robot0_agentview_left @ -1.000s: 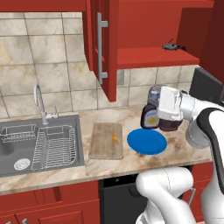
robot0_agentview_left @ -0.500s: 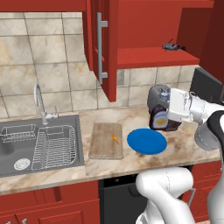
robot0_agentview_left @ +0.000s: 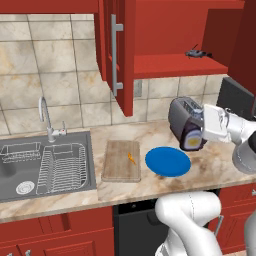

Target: Pick the shrimp from the plate and place it on the cutting board. Then pick the condiment bottle from the cabinet and place it next to the cutting board.

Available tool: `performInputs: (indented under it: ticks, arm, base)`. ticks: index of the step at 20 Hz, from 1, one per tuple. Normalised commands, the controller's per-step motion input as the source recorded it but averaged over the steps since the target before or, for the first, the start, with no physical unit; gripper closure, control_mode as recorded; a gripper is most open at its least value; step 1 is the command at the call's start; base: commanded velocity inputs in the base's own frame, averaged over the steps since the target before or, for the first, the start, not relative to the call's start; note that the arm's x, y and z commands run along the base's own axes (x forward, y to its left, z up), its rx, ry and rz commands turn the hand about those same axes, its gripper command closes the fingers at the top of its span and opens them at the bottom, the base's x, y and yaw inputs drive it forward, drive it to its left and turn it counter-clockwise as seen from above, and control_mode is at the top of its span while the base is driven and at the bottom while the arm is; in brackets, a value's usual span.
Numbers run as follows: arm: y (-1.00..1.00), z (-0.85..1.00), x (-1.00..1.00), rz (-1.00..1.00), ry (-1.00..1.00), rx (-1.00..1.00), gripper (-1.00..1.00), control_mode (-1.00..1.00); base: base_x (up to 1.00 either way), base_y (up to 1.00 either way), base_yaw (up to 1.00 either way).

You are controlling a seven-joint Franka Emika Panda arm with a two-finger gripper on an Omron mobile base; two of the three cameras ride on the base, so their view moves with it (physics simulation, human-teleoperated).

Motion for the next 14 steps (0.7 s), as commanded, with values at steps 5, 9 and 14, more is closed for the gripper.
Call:
performInputs:
  ticks: [5, 9, 14]
  arm:
    - [-0.33, -0.15, -0.01, 0.03, 0.00, 0.00, 1.00, -1.00]
    - [-0.33, -0.14, -0.05, 0.01, 0.00, 0.00, 1.00, -1.00]
    - [-0.30, -0.12, -0.11, 0.00, 0.00, 0.00, 1.00, -1.00]
  base:
    - [0.00, 0.00, 0.00]
    - [0.00, 0.00, 0.00]
    - [0.00, 0.00, 0.00]
